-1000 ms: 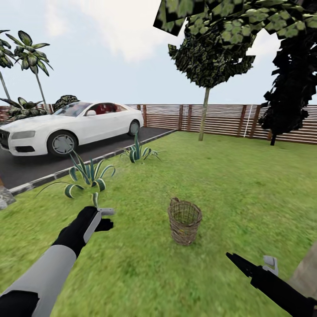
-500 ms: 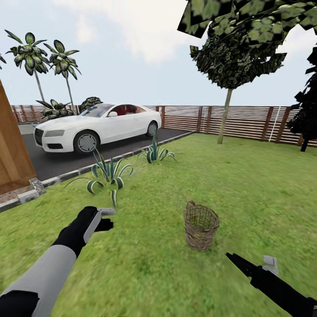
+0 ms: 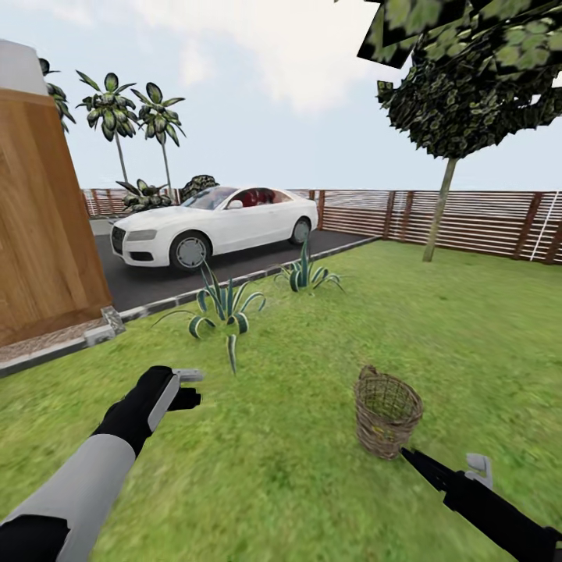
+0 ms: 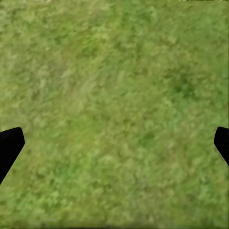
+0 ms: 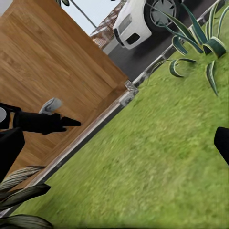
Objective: Take the three Easter eggs out of the wicker basket on the lawn in the garden, then place them on the lawn next to a single tree (choose any tree) so that all three eggs are next to the same tree and none are left in the basket.
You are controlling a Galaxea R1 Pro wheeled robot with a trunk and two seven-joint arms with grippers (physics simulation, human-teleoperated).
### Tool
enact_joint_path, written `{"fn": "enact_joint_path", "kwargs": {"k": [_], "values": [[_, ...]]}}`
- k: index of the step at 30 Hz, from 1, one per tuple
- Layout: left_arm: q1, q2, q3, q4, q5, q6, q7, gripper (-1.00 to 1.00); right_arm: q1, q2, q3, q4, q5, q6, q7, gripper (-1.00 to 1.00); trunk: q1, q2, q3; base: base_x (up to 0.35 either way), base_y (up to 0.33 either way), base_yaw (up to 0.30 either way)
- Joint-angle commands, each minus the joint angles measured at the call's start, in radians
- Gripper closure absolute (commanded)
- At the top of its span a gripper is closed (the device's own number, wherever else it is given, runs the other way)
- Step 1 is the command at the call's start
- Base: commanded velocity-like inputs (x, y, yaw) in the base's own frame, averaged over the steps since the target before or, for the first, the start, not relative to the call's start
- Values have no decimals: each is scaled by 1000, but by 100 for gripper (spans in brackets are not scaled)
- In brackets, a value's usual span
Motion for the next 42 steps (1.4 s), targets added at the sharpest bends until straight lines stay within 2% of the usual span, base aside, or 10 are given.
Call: {"fn": "enact_joint_path", "kwargs": {"k": [1,40,42], "values": [[-1,1,-6,-1,10,3,9,-100,-1,0,-1,0,-4,7,1,-100,-4,6,2,0,0,278],[-1,1,-8,-1,10,4,9,-100,-1,0,2,0,-5,7,1,-100,-153,279,143,0,0,278],[-1,1,-10,-2,12,3,9,-100,-1,0,1,0,-5,7,1,-100,-153,279,144,0,0,278]]}}
